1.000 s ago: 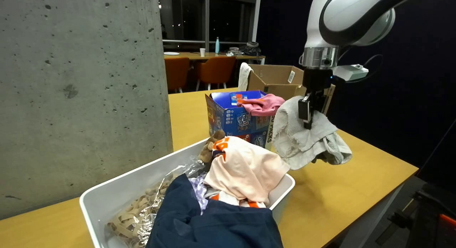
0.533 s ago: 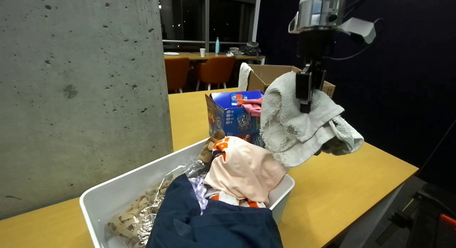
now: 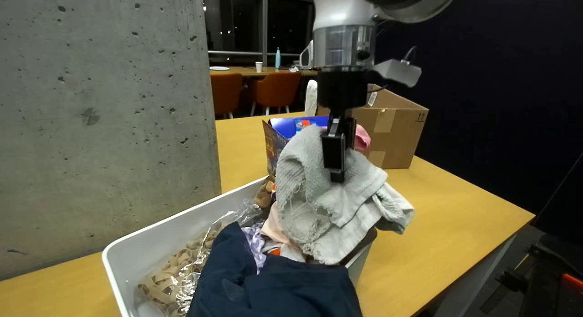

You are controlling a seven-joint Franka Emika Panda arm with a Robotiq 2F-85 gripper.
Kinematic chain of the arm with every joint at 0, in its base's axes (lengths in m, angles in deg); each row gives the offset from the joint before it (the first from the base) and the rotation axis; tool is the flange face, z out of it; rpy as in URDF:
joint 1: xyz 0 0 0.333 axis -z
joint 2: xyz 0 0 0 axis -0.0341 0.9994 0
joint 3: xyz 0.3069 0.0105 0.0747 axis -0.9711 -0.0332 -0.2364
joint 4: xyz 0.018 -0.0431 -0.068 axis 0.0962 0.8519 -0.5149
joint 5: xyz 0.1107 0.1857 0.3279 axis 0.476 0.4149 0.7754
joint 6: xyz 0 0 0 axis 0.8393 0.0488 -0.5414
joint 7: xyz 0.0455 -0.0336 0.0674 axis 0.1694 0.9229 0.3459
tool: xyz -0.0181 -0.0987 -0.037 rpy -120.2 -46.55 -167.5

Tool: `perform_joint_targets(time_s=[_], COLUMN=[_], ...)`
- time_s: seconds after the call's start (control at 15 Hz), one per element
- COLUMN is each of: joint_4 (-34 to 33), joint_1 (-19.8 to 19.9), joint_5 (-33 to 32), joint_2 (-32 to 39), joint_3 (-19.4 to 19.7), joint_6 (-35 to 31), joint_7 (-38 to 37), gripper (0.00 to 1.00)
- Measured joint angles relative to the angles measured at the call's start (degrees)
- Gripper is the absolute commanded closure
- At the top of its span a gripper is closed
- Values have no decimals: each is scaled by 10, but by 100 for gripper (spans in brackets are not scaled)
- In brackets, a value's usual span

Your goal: Place the towel over the radish then lift it and place it in the storage container.

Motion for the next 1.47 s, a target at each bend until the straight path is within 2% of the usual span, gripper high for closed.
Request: perform_joint_targets(time_s=[0.27,0.33,0.47,0.87,1.2,1.47], joint_4=[-74,-94,-130,-184,-172,-94], joint_1=[-14,-15,-16,-25,-21,8], joint_5=[-19,-22,-25,-27,-27,-24], joint_2=[79,97,122,138,94,21], joint_3=[0,0,0,0,5,9], joint_6=[22,32,51,82,76,38], joint_7=[26,33,42,52,50,37], gripper=[94,52,44,2,0,0])
